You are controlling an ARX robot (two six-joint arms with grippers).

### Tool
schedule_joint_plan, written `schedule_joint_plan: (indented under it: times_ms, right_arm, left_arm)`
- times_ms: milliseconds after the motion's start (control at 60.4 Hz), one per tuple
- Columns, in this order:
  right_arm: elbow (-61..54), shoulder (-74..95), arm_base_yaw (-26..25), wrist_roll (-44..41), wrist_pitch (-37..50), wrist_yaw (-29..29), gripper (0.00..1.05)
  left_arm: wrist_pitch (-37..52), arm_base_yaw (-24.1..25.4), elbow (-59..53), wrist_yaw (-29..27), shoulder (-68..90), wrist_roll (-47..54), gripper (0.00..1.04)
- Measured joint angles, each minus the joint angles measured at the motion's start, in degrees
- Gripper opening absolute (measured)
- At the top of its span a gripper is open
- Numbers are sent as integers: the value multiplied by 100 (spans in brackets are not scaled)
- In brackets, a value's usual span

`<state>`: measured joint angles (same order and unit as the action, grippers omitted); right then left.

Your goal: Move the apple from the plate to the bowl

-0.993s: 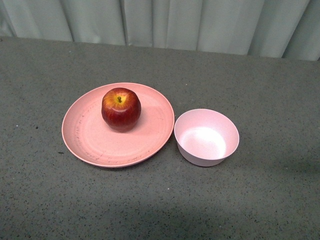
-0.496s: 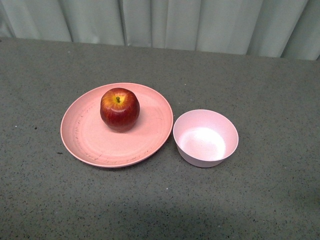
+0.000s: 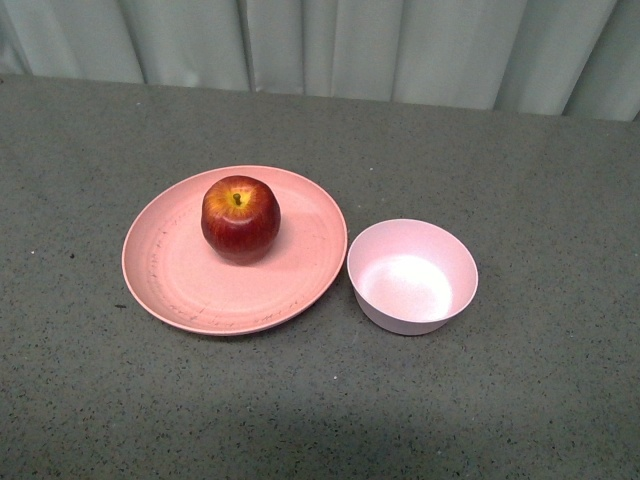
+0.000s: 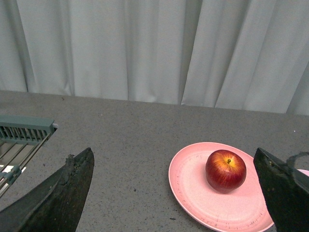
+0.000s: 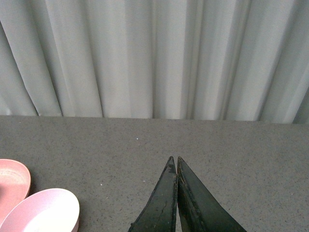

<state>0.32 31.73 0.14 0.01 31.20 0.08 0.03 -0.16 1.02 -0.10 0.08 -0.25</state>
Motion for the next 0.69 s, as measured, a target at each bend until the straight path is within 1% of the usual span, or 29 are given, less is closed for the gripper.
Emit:
schedule_joint_plan:
  times_ms: [281,695]
  right_arm:
    - [-2,-905,0,2,-850,0,1]
    - [-2,-1773,0,0,-1698,-2,1]
  left_arm:
    - [0,0,0,0,0,0,98]
    - [0,0,0,0,0,-2,98]
